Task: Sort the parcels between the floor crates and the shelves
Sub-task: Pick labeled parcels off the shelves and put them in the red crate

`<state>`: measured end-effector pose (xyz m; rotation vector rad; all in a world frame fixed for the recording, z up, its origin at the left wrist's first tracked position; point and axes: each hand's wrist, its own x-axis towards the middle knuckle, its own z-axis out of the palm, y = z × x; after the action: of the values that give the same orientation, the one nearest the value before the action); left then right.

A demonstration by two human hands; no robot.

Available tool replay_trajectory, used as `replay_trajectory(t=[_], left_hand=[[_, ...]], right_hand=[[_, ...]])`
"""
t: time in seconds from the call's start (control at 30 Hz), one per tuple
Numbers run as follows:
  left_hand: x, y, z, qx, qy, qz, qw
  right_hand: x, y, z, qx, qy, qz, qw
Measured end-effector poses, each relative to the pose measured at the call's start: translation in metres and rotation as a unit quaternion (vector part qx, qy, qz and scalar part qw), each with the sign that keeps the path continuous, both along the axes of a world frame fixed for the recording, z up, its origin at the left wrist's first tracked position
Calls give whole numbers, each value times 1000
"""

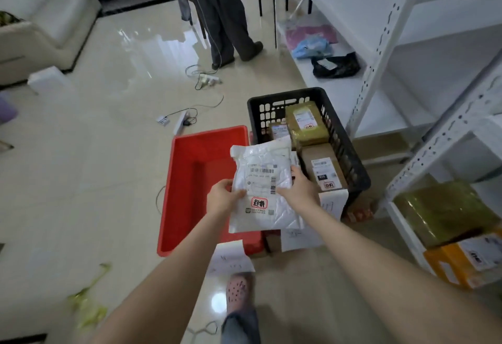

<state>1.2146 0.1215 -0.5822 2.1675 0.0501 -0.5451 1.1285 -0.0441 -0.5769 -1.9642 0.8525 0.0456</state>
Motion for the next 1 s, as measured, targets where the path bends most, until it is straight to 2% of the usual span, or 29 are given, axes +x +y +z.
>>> replay_trajectory(t=[0.13,0.37,0.5,0.67,0.8,0.9,1.0], left_hand=[[87,30,-36,17,22,5,1000],[224,68,-128,47,76,18,996],[270,71,-195,70,83,32,994],[306,52,-287,115,88,24,989],[325,32,-351,115,93,42,988],[336,19,-383,140,96,-16,985],[336,12,-397,154,97,-170,968]], right_hand=[[95,31,-30,-12,30,41,999],[232,83,-122,-13,148,55,987],[270,100,-188,-51,188,73,978],[298,106,-278,-96,218,198,951],[316,104,-341,-122,253,256,925],[327,98,-371,-133,285,273,909],[334,94,-390,-137,307,285,897]])
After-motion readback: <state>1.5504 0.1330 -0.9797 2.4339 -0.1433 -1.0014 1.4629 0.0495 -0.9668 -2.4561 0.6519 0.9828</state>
